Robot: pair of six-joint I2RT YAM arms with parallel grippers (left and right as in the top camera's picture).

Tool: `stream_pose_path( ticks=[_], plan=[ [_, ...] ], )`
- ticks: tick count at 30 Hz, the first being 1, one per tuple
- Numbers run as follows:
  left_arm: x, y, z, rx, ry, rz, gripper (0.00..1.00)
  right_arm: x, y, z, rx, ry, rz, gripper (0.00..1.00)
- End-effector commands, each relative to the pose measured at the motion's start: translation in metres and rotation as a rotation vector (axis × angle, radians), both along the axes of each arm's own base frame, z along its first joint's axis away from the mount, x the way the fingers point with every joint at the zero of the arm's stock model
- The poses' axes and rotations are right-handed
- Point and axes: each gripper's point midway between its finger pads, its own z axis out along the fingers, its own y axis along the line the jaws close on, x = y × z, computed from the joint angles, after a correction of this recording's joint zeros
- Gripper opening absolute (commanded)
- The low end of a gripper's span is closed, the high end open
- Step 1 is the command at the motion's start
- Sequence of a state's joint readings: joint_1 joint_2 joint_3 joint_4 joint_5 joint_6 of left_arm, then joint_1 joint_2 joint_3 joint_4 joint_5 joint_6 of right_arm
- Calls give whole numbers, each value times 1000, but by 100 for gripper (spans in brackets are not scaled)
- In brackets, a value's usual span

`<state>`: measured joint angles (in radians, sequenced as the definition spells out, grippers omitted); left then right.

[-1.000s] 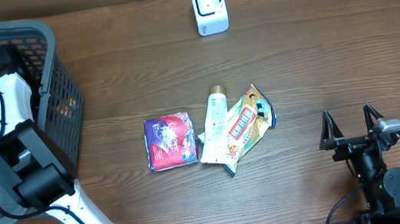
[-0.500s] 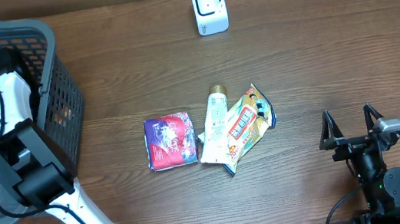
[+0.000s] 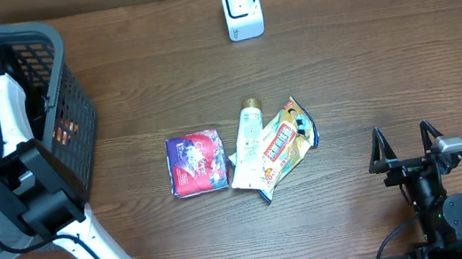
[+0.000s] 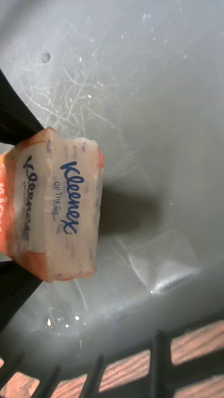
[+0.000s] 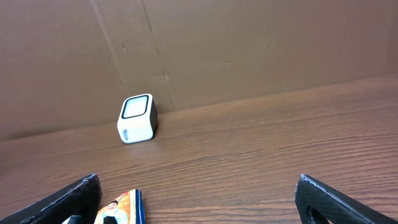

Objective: Scan the item barcode
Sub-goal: 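Grasp the orange Kleenex pack in the basket with the left gripper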

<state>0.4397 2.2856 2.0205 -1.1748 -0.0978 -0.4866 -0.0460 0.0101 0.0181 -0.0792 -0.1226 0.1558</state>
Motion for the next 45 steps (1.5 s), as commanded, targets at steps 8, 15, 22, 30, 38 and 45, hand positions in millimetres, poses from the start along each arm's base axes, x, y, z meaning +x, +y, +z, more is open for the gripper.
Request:
stream_pose_path(
  ticks=[8,15,22,30,38,45],
  plan=[
    [0,7,3,24,7,-9,71,0,-2,-2,-7,-1,-12,100],
    [-8,16,-1,76,50,-2,81,0,-2,-2,-7,-1,-12,100],
    [-12,11,-19,63,65,-5,83,0,-2,-2,-7,-1,-12,100],
    [-20,4,-43,33,80,-10,75,0,-2,-2,-7,-1,-12,100],
    [-21,3,-43,27,86,-10,28,0,-2,-2,-7,-1,-12,100],
    [-25,3,-36,23,103,-8,33,0,-2,-2,-7,-1,-12,100]
  ],
)
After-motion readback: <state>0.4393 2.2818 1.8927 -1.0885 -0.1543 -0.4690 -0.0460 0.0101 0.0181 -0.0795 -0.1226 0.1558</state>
